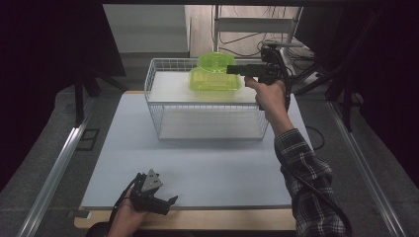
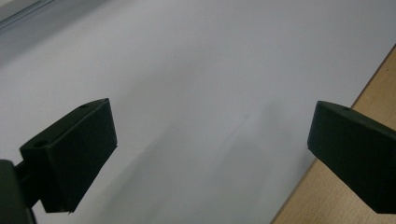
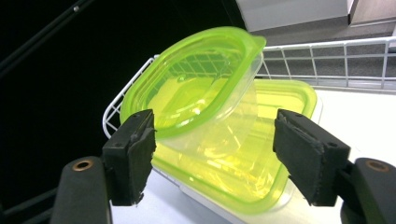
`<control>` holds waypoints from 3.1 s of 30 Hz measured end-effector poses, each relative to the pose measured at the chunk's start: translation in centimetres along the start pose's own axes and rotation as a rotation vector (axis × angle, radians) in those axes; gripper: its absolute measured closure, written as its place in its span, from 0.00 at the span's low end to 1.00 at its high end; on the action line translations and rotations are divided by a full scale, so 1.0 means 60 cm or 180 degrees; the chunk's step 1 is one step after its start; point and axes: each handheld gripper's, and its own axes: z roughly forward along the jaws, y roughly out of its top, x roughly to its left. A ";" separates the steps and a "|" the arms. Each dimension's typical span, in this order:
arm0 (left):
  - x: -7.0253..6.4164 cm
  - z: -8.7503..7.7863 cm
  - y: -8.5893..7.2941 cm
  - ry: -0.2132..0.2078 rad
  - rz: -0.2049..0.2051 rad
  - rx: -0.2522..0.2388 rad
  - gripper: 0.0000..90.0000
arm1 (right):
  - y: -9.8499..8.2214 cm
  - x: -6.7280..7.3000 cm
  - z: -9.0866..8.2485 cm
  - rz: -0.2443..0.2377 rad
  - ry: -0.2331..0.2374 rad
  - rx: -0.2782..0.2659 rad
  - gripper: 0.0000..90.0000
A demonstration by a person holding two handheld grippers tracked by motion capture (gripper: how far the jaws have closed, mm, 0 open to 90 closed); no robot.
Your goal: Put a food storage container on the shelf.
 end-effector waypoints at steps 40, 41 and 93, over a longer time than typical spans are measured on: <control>0.003 -0.004 0.001 -0.0127 -0.0094 -0.0105 0.01 | -0.117 0.008 -0.030 -0.0678 0.0019 0.0417 0.15; 0.003 -0.004 0.001 -0.0130 -0.0097 -0.0112 0.01 | -0.120 0.008 -0.030 -0.0683 0.0025 0.0423 0.15; 0.002 -0.004 0.001 -0.0146 -0.0084 -0.0132 0.01 | -0.321 -0.036 -0.027 -0.1186 -0.0446 0.0667 0.06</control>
